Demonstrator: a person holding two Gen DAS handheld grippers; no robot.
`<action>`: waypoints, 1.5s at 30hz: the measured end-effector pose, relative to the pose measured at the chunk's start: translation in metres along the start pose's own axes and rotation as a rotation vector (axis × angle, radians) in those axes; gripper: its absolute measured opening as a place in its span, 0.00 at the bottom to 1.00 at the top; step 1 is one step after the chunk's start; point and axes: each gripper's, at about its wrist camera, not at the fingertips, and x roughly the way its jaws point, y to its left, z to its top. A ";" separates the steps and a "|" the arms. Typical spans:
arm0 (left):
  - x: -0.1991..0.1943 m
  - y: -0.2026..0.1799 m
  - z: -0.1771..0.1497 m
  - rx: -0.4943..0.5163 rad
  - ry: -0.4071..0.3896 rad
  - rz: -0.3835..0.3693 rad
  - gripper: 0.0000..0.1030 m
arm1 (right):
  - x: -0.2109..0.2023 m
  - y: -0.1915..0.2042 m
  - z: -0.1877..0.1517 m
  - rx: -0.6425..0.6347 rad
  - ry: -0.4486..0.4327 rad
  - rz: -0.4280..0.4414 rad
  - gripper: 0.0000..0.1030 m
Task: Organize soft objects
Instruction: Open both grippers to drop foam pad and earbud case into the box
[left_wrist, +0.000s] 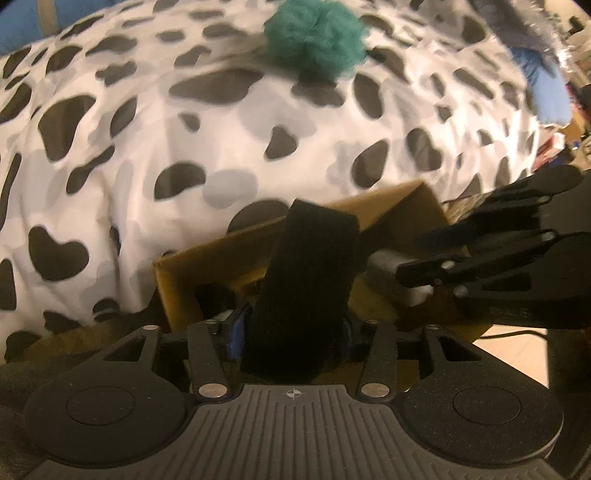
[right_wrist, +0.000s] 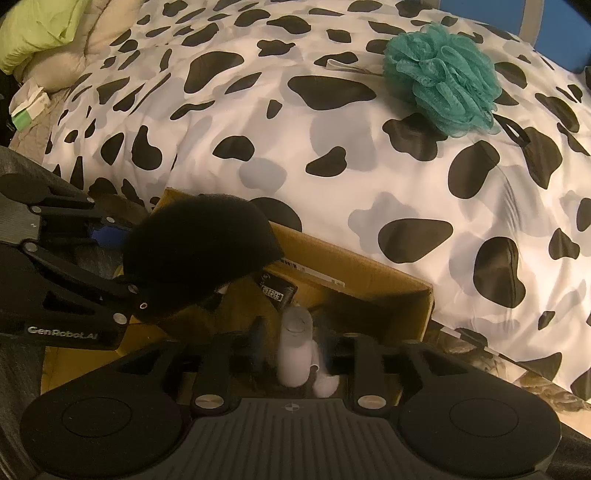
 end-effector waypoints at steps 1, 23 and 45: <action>0.002 0.001 0.000 -0.005 0.013 0.007 0.48 | 0.000 0.000 0.000 -0.004 -0.001 -0.007 0.59; 0.004 0.019 0.002 -0.097 0.037 0.070 0.67 | 0.002 0.000 0.002 -0.007 0.000 -0.057 0.95; -0.002 0.023 0.004 -0.130 -0.013 0.077 0.67 | -0.009 -0.008 0.006 0.050 -0.084 -0.099 0.95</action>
